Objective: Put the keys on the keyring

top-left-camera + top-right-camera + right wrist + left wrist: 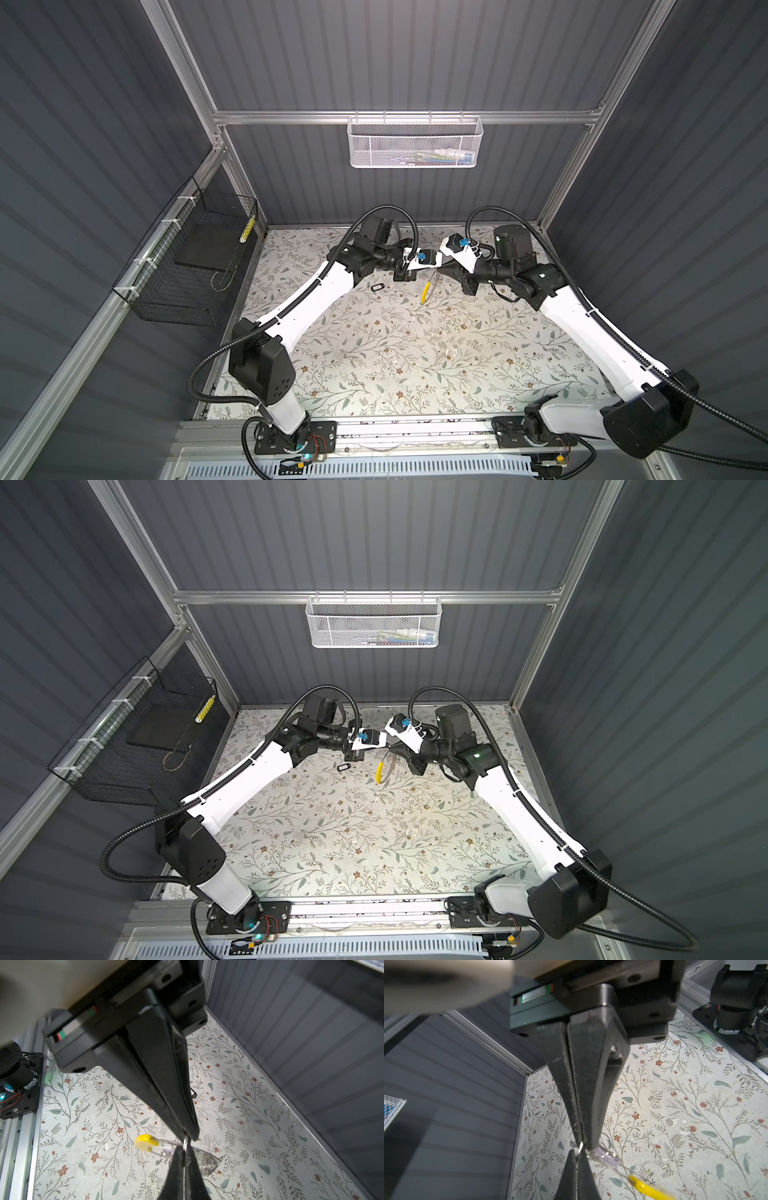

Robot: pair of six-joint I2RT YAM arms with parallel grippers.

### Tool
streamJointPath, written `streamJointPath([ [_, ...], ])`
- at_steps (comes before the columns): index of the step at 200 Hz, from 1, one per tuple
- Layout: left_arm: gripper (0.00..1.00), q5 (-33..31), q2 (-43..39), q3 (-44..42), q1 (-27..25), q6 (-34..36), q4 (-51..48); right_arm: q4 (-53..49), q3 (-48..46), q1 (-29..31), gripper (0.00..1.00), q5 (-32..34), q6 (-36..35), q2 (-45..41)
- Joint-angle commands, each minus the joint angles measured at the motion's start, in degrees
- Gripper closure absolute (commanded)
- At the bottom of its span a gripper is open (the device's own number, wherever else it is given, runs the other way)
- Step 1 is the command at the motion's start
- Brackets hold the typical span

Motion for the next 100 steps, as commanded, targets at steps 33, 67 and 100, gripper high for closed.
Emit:
streamJointPath([
  [33,1.00,5.2,-0.2,-2.3,0.7,-7.5,7.6,7.6,-4.6,-0.7,0.78,-0.4,1.1,-3.3],
  [67,1.00,13.2,-1.3,-7.5,3.5,-19.6,21.9,16.8,-11.5,-2.5,0.73,-1.8,3.3,-8.0],
  [100,1.00,18.8,-1.2,-12.9,5.2,-30.3,35.1,24.9,-16.5,-3.8,0.71,-3.2,6.0,-12.1],
])
